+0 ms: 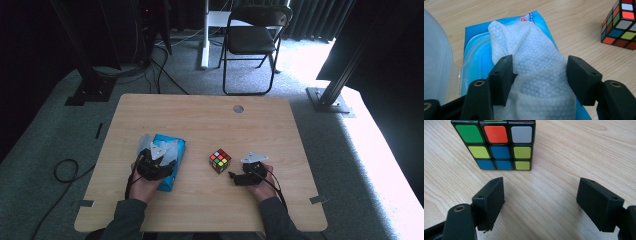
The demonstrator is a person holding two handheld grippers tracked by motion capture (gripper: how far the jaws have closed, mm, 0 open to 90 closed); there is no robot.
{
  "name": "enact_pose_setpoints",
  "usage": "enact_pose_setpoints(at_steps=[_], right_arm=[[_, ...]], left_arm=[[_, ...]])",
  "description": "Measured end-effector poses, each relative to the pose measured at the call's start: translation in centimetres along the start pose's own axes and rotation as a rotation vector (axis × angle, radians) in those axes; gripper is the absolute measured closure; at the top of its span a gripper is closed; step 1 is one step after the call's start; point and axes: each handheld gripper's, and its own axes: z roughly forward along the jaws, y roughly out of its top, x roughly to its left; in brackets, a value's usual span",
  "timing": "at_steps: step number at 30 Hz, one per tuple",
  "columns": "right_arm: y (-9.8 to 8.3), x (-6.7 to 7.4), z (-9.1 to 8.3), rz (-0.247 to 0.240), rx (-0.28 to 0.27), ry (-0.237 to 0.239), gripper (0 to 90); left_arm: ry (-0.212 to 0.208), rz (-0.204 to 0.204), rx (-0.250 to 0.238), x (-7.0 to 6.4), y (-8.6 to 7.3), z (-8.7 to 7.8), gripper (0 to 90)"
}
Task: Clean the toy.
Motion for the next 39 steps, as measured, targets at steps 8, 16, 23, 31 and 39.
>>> enact_pose_setpoints(at_steps=[8, 16, 23, 31, 39], right_arm=[[0.01, 0.05, 0.01, -0.003, 0.000, 0.001, 22.0], [0.01, 0.06, 0.01, -0.004, 0.001, 0.000, 22.0], [0.02, 0.07, 0.01, -0.004, 0.000, 0.000, 22.0], [0.02, 0.07, 0.02, -0.004, 0.000, 0.000, 22.0], [0.01, 0.07, 0.01, -0.004, 0.001, 0.000, 22.0]], left_arm=[[0.029, -0.032, -0.001, 0.54, -0.07, -0.10, 52.6], [0.015, -0.066, 0.004, 0.75, 0.05, -0.05, 60.4], [0.021, -0.072, -0.005, 0.88, 0.14, -0.24, 65.2], [0.027, -0.062, 0.002, 0.77, 0.35, -0.24, 75.7], [0.045, -0.044, -0.012, 0.60, 0.60, -0.66, 87.7]])
